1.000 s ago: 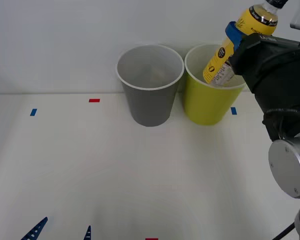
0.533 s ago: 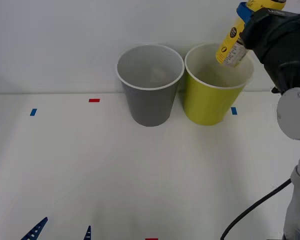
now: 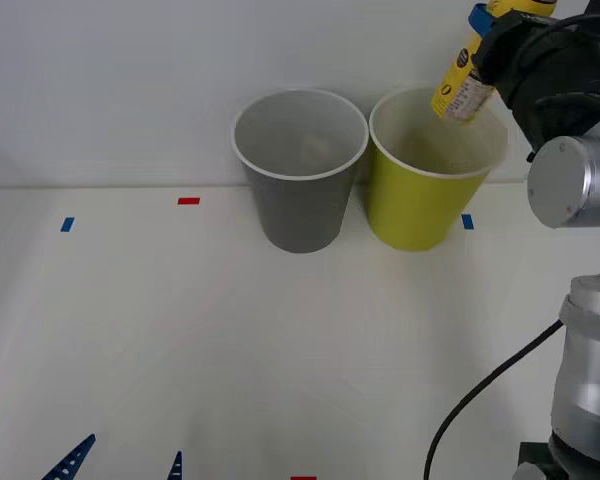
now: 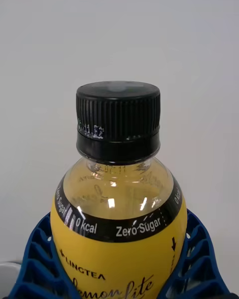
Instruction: Put cans in the gray bin and PET bottles in the light green bin.
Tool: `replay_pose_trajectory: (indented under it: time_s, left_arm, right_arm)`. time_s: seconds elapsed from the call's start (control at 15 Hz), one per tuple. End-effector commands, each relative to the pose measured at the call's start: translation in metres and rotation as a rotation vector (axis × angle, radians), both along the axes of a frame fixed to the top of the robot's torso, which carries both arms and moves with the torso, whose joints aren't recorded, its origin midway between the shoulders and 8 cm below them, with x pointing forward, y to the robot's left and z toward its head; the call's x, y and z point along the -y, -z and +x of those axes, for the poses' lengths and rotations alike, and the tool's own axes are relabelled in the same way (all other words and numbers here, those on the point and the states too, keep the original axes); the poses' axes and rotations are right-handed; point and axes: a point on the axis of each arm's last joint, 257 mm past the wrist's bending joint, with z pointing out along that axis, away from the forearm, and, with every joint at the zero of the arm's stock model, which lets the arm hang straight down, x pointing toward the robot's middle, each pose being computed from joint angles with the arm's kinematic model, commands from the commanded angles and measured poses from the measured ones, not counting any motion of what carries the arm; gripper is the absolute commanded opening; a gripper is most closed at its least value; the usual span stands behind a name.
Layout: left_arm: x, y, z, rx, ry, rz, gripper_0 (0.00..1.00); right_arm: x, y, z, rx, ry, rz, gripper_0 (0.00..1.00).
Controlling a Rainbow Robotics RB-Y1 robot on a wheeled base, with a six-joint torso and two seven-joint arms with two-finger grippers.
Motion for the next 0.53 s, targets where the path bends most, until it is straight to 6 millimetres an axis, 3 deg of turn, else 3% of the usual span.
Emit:
replay_pose_trajectory:
  time_s: [0.07, 0.53]
  left_arm:
    - [0.0000, 0.0000, 0.0000, 0.000, 0.000, 0.000, 1.00]
    - [0.0000, 0.0000, 0.0000, 0.000, 0.000, 0.000, 1.00]
  right_arm:
    - [0.0004, 0.0043, 0.0105, 0.001, 0.010, -0.024, 0.05]
    - [-0.0044, 0.0131, 0.0187, -0.008, 0.015, -0.057, 0.06]
